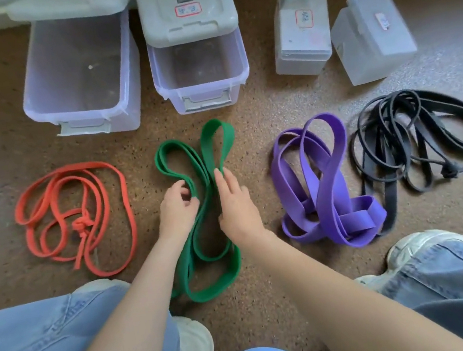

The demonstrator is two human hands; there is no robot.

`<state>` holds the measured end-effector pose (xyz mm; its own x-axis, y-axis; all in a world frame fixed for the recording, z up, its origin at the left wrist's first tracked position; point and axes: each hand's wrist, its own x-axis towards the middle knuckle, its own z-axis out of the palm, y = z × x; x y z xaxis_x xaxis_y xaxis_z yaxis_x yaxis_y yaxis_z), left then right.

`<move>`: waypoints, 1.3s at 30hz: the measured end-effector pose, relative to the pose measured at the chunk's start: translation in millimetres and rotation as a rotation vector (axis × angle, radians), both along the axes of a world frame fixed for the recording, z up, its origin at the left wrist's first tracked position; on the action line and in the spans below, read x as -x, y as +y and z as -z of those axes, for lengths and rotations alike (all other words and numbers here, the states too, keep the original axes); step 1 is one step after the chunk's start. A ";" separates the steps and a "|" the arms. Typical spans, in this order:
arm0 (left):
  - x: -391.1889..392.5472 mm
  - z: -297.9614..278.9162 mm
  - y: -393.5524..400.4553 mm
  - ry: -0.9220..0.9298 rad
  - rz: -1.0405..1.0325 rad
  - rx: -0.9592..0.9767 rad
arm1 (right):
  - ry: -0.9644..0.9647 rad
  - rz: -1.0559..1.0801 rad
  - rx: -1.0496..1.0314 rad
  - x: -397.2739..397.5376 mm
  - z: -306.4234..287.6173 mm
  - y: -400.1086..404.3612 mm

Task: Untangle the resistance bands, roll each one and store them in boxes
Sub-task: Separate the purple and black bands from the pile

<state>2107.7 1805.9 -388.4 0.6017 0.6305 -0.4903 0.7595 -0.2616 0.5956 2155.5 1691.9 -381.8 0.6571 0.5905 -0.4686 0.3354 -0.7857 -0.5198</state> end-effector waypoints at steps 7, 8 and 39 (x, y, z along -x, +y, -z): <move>10.1 -14.2 -4.1 0.302 -0.073 -0.171 | 0.203 0.052 0.114 -14.3 -5.4 -12.9; 9.6 -17.2 -9.8 0.286 -0.046 -0.231 | 0.155 0.076 0.096 -16.9 -10.1 -17.8; -72.3 -18.8 -123.5 0.102 0.455 -0.049 | 0.194 0.475 0.307 -100.3 -15.4 -183.5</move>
